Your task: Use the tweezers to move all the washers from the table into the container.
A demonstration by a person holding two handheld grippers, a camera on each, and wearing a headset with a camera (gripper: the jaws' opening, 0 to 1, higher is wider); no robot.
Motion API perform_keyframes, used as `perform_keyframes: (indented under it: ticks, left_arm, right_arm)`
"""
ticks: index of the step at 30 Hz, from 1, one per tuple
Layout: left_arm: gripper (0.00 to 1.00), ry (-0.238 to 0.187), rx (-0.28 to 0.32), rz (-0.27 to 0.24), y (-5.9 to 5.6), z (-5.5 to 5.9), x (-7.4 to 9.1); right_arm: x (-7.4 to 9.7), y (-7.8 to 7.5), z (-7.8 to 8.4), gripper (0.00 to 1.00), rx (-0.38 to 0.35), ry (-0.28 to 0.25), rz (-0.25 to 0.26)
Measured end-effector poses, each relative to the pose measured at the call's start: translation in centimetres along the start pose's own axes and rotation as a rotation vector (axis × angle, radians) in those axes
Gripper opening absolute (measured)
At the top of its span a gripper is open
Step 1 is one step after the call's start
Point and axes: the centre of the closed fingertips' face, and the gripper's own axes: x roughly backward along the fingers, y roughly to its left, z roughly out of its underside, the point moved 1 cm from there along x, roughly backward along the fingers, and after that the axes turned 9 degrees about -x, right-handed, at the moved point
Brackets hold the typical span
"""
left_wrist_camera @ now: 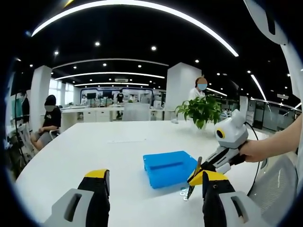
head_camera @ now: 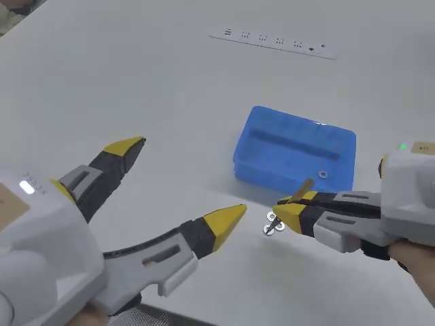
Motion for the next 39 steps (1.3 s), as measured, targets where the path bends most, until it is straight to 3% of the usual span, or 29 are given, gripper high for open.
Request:
perform_keyframes:
  ticks: [3, 8, 11, 18, 27, 32, 39]
  left_arm:
    - [0.81, 0.0, -0.001, 0.004, 0.4, 0.3, 0.1]
    - [0.8, 0.011, -0.006, 0.005, -0.7, -0.4, -0.3]
    - [0.79, 0.014, -0.007, 0.003, -0.6, -0.3, -0.2]
    - [0.78, 0.011, 0.0, -0.01, -0.6, -0.8, -0.2]
    - [0.76, 0.004, 0.034, -0.031, 0.0, -0.8, 0.1]
    - [0.76, 0.003, 0.037, -0.038, 0.2, -0.7, 0.1]
    - [0.76, -0.003, 0.042, -0.035, 0.3, -0.7, 0.2]
  right_arm:
    - [0.0, 0.0, -0.1, 0.03, -0.002, -0.008, 0.0]
    - [-0.4, 0.2, 0.6, 0.03, 0.024, 0.025, 0.009]
    - [-0.4, 0.6, 0.5, 0.03, 0.04, 0.02, 0.011]
    - [-0.6, 1.6, 1.1, 0.04, 0.259, 0.061, 0.026]
    - [-0.7, 2.1, 1.6, 0.03, 0.397, 0.065, 0.036]
    - [-0.4, 1.6, 1.0, 0.02, 0.344, 0.038, 0.044]
    - [2.2, 0.7, -3.0, 0.02, 0.177, -0.121, 0.032]
